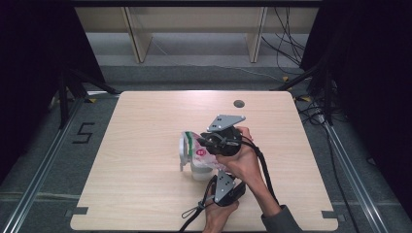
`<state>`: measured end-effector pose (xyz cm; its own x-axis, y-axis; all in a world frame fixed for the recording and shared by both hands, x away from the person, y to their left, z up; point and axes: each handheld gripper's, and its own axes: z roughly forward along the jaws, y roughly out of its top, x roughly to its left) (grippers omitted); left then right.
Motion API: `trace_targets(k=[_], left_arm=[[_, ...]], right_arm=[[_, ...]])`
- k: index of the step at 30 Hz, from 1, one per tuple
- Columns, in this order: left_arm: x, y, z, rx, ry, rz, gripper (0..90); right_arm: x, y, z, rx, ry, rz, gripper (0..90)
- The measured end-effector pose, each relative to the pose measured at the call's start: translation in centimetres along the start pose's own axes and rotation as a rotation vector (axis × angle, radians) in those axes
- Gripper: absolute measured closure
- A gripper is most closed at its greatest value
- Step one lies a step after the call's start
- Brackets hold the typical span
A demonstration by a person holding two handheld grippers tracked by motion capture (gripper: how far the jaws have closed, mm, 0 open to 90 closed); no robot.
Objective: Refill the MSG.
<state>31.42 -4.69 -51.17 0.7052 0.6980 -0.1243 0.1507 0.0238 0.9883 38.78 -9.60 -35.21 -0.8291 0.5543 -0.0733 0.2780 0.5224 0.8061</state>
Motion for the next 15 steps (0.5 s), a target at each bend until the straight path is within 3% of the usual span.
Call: trace_targets(k=[1,6,8,11,15], left_arm=[[0.0,0.0,0.0,0.0,0.0,0.0,74.6],[0.01,0.01,0.0,0.0,-0.001,0.0,74.7],[0.01,-0.02,0.01,0.002,0.0,0.0,74.7],[0.02,-0.01,0.0,0.001,-0.001,-0.001,74.7],[-0.01,0.07,-0.15,0.016,0.007,-0.004,74.7]], right_arm=[[0.09,0.0,-0.03,0.01,-0.004,0.019,75.0],[-0.28,-0.02,0.3,0.016,-0.033,-0.015,70.3],[-0.35,-0.14,0.58,0.014,-0.035,-0.006,70.4],[-0.19,-0.13,0.68,0.032,-0.025,0.015,76.0],[-0.35,-0.09,0.78,0.027,-0.011,-0.015,87.3]])
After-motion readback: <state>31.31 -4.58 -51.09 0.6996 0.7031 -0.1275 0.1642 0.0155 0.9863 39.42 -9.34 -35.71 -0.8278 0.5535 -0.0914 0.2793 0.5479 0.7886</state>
